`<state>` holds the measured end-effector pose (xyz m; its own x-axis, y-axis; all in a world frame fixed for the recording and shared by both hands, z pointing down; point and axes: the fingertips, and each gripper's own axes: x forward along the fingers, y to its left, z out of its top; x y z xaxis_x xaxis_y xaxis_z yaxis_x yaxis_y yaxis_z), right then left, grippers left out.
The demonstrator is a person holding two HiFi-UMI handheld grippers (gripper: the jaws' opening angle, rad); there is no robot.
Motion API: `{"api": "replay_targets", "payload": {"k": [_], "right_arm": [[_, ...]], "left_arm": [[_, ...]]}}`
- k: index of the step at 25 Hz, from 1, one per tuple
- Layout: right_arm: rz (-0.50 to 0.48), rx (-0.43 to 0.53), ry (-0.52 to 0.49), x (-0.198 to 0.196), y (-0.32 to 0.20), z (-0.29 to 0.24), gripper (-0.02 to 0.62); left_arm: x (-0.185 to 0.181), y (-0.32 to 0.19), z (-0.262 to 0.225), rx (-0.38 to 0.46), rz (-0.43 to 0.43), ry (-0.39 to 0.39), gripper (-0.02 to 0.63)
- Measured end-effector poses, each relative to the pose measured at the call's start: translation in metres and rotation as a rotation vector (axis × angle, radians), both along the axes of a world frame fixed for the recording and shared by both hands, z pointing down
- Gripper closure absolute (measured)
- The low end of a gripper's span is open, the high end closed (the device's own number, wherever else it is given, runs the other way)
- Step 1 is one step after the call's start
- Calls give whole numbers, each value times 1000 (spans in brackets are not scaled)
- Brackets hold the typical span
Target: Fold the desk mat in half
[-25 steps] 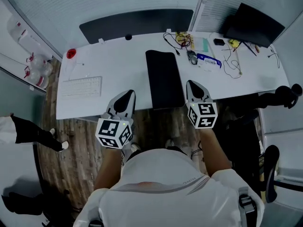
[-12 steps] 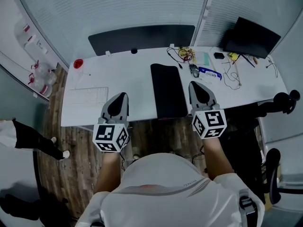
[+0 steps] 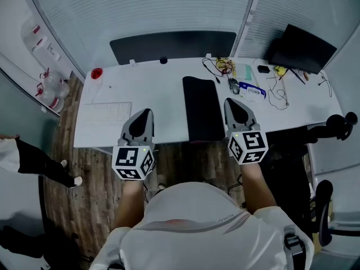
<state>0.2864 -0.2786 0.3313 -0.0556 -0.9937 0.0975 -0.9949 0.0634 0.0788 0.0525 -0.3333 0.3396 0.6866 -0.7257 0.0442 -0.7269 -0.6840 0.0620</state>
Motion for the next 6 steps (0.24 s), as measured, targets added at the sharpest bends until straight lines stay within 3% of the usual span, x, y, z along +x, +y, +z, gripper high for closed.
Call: {"api": "replay_targets", "payload": {"k": [6], "right_arm": [[-4, -17, -1, 1, 1, 4, 545]], "left_arm": [[4, 5, 3, -15, 11, -2, 591]]}}
